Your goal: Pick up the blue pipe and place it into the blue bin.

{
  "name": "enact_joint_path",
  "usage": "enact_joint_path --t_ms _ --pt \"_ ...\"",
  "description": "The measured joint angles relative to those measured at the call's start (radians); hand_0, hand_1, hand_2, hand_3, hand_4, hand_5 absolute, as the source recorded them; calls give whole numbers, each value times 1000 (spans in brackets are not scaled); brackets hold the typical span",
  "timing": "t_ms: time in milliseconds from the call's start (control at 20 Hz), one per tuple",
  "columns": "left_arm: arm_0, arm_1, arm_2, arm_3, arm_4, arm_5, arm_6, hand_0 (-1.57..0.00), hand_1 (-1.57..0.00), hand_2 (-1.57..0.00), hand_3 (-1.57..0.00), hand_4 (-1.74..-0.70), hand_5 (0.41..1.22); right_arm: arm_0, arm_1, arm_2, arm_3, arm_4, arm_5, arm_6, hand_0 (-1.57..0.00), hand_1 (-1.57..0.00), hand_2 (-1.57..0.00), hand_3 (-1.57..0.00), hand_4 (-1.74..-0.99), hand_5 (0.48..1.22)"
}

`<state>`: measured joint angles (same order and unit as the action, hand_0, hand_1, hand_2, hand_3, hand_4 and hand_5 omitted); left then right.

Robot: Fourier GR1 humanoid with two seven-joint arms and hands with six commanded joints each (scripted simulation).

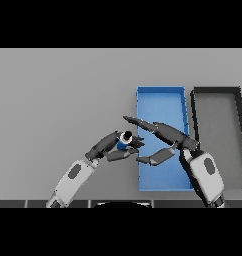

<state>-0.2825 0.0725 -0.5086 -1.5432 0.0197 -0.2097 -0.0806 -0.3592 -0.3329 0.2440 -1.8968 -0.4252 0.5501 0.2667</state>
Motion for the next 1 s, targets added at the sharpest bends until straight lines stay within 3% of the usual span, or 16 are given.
enact_joint_path --t_ms 50,350,500,600,800,900,1000 --pt "1 -6 -1 -8 6 -5 2 -1571 -1571 -1571 -1571 -1464 1221 -7 6 11 -4 17 10 -14 1 0 -48 1 -1253 554" --pt "11 -10 11 -8 13 -28 44 -1571 -1571 -1571 -1571 -1469 1221 -151 50 56 73 45 27 59 -23 -32 -83 1 -1186 521" --pt "13 -9 14 -13 -10 -23 37 -1571 -1571 -1571 -1571 -1465 1221 -188 82 78 113 54 44 65 -69 -108 -166 -44 -1204 497" --pt "15 -9 18 -12 -15 -26 58 -1571 -1571 -1571 -1571 -1517 1221 -213 93 86 137 68 55 70 -323 -362 -377 -242 -1278 485" --pt "13 -8 13 -18 -32 -28 113 -1571 -1571 -1571 -1571 -1645 1221 -237 119 96 154 68 66 51 -1015 -1015 -1042 -872 -1514 550" --pt "12 -22 19 -9 -27 -27 88 -1571 -1571 -1571 -1523 -1677 1221 -240 138 107 160 45 57 75 -1215 -1215 -1233 -1021 -1581 650" --pt "26 -37 28 -8 7 -45 52 -1571 -1571 -1571 -1502 -1699 1221 -231 168 123 163 28 34 82 -1343 -1343 -1354 -1186 -1628 856"
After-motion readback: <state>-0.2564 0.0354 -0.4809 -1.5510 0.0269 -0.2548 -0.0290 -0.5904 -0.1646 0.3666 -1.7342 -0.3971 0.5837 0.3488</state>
